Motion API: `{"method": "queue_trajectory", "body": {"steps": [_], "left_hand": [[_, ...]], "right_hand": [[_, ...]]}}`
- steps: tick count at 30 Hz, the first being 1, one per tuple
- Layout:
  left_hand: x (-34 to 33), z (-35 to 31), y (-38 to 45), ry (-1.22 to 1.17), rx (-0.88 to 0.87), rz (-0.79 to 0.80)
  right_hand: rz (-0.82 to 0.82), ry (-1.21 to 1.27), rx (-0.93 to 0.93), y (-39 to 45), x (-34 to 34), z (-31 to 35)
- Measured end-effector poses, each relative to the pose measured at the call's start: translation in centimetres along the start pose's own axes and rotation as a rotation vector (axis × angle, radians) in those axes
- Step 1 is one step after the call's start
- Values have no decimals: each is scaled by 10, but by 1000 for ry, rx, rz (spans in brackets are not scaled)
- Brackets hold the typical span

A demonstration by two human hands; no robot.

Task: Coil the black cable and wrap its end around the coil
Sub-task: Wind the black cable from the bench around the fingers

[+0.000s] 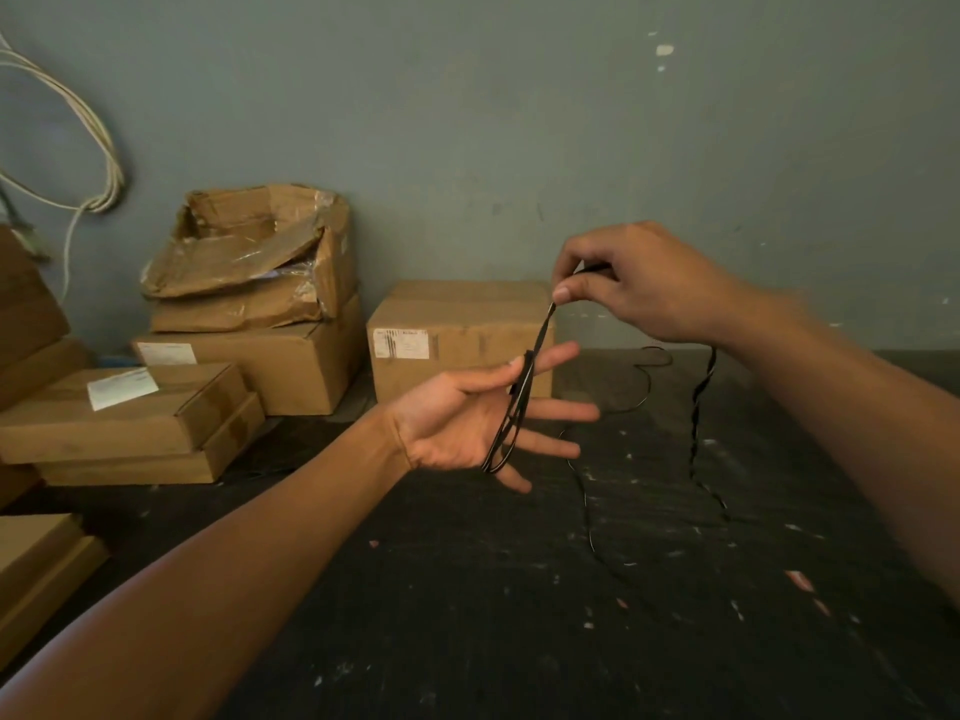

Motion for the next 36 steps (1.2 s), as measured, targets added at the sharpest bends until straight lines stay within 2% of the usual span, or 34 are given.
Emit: {"method": "queue_trajectory", "body": {"steps": [6, 9, 11, 13, 16, 17, 23, 27, 29, 32, 36], "left_hand": [[-18, -10, -2, -49, -42, 123], [-23, -22, -3, -72, -99, 156], [-24, -30, -3, -72, -139, 172], [-22, -36, -1, -59, -170, 156], [-20, -38, 3, -85, -210, 124], [-18, -38, 4, -99, -226, 113], [3, -59, 2, -106, -317, -19], [30, -58, -3, -106, -317, -163], [41, -51, -6, -123, -311, -215], [53, -43, -10, -122, -292, -254], [59, -31, -14, -152, -234, -265]], "right_hand": [[-3, 239, -69, -8, -33, -32], [62, 375, -140, -24, -70, -46], [125, 369, -165, -39, -101, -49], [144, 406, -175, -50, -127, -41], [105, 670, -157, -59, -148, -14], [126, 683, -142, -62, -158, -7], [440, 382, -117, -93, -210, 8], [530, 273, -53, -98, -205, 33], [524, 200, 6, -95, -195, 45], [429, 110, 78, -90, -173, 60], [264, 162, 42, -74, -132, 62]]}}
Point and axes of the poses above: each hand's wrist, its own y-axis towards the middle knuckle, its own x-axis out of the back of the hand, z = x × y, the point moved 7 cm from there along y, towards the middle knuckle, and after that the axes turned 2 degrees about -x, right-handed, at the moved point
